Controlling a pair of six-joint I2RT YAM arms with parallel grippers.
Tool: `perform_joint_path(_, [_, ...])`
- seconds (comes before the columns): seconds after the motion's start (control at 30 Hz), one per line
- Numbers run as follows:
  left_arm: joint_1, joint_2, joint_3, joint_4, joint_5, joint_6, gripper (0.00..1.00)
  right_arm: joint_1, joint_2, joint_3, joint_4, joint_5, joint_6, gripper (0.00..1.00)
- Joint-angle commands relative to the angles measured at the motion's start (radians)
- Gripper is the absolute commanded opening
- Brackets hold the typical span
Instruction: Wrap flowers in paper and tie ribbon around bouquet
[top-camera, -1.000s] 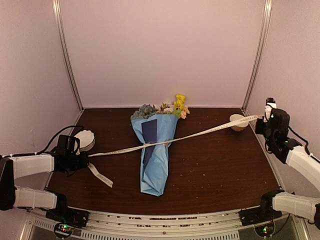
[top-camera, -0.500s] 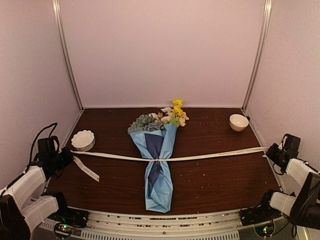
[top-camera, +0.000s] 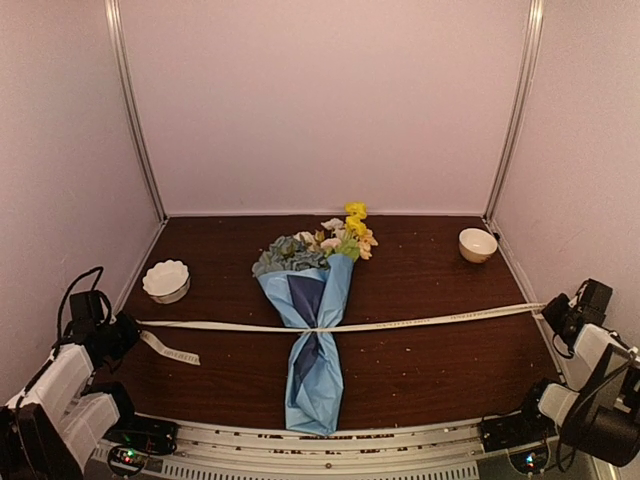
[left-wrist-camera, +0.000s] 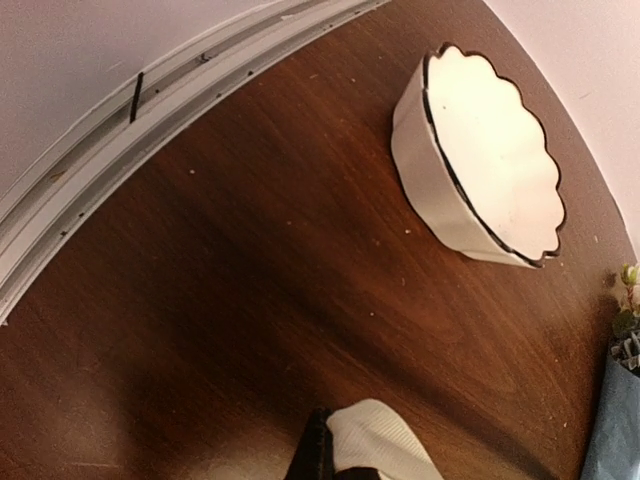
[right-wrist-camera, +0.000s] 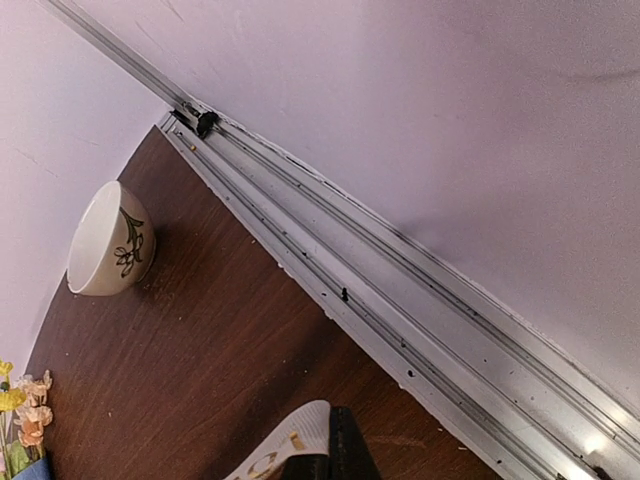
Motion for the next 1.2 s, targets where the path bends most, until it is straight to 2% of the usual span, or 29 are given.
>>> perform_joint_path(0.0, [0.139,-0.042,-0.014,0.077,-0.192,-0.058,0.00,-0.083,-0.032,0.007,0.144,0.205,0.045,0.00])
perform_joint_path(0.3, [0.184,-0.078,-0.015,0.055,-0.188,-0.062,0.00,-0.136,-0.037,-0.009,0.167,0.181,0.076,0.00])
perform_joint_path(0.73, [0.275,-0.050,-0.027,0.079,-0.138,-0.077,0.00,-0.205,-0.064,-0.041,0.183,0.178,0.120,0.00])
perform_joint_path(1.0, [0.304,-0.039,-0.028,0.081,-0.129,-0.066,0.00,-0.247,-0.070,-0.055,0.205,0.122,0.133,0.00])
perform_joint_path(1.1, [0.283,-0.031,-0.040,0.113,-0.082,-0.033,0.00,-0.202,-0.109,-0.045,0.223,0.073,0.126,0.00])
perform_joint_path(1.13, [0.248,-0.028,-0.027,0.107,-0.074,-0.006,0.00,-0.149,-0.133,-0.037,0.222,0.091,0.112,0.00])
perform_joint_path(1.17, [0.154,-0.032,0.001,0.075,-0.097,0.013,0.00,-0.086,-0.165,-0.028,0.216,0.115,0.085,0.00])
